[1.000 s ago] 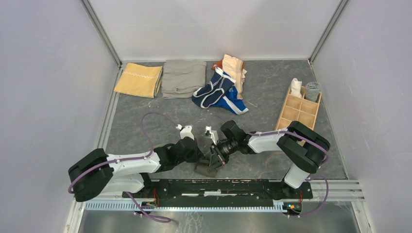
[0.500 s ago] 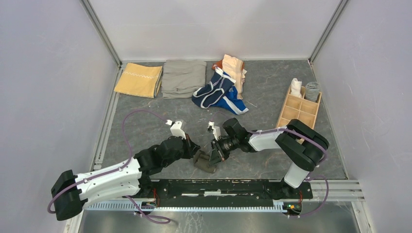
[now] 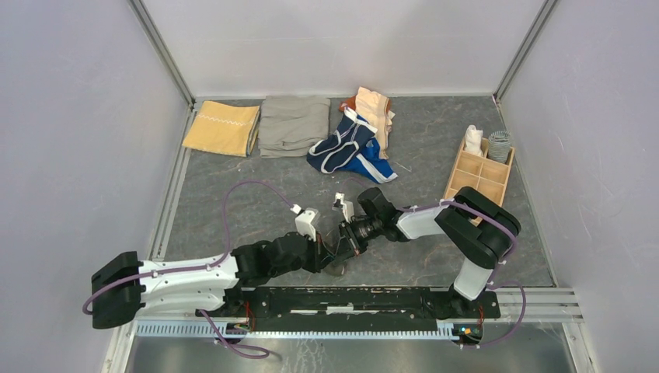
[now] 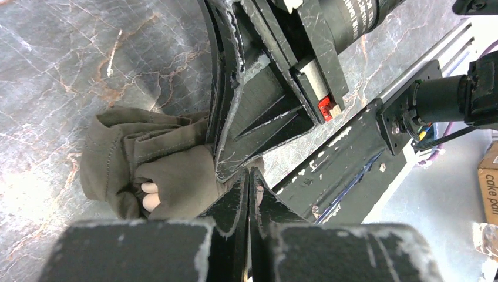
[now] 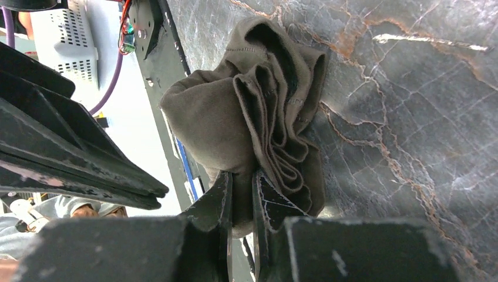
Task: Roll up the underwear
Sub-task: Roll the underwear to the center of the board.
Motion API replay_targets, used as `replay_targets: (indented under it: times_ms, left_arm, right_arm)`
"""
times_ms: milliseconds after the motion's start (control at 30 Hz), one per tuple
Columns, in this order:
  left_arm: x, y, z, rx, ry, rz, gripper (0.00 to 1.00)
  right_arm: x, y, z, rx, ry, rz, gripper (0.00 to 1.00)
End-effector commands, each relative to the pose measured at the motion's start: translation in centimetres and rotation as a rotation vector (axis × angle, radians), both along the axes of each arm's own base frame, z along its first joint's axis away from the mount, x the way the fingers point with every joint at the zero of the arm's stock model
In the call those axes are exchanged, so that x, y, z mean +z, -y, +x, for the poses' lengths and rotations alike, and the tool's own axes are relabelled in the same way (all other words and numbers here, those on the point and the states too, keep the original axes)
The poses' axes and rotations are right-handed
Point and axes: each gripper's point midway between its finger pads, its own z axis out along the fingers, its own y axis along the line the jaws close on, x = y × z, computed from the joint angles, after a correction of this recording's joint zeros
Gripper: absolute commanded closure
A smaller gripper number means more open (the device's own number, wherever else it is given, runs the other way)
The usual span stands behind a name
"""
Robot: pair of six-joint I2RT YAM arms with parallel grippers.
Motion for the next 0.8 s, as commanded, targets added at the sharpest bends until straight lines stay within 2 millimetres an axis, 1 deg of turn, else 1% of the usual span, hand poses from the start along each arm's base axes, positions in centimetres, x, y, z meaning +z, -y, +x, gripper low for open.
replay_targets:
  times_ms: [0,133,333,500,567,633,767]
  left_arm:
    - [0.4,0.9,0.2,-0.009,0.039,-0.023,0.98]
    - [-0.9,-0.2,0.5,0.052,0.019,0.004,0.98]
    - [-2.1,-1.4,0.7,0.105,0.002,0.026,0.98]
    - [-3.7,-2.6,0.9,0.155,-0.017,0.067,0.98]
    - [-4.5,-3.4,1.1,0.193,-0.026,0.088,0.98]
    - [-5.3,-4.3,1.2,0.235,-0.037,0.11,0.98]
    - [-6.5,-5.8,1.3,0.302,-0.06,0.145,0.98]
  right_arm:
    - [-5.2,2.9,1.4,-0.092,0.062,-0.208,1.0]
    - [-5.2,3.1,1.4,-0.09,0.064,-0.209,1.0]
    - [-5.1,3.0,1.6,-0.091,0.071,-0.207,0.99]
    - [-5.0,3.0,1.7,-0.088,0.079,-0.207,0.96]
    - [-4.9,3.0,1.8,-0.087,0.087,-0.205,0.94]
    - [-4.6,3.0,2.0,-0.084,0.102,-0.208,0.89]
    - [-3.9,3.0,2.3,-0.079,0.13,-0.203,0.77]
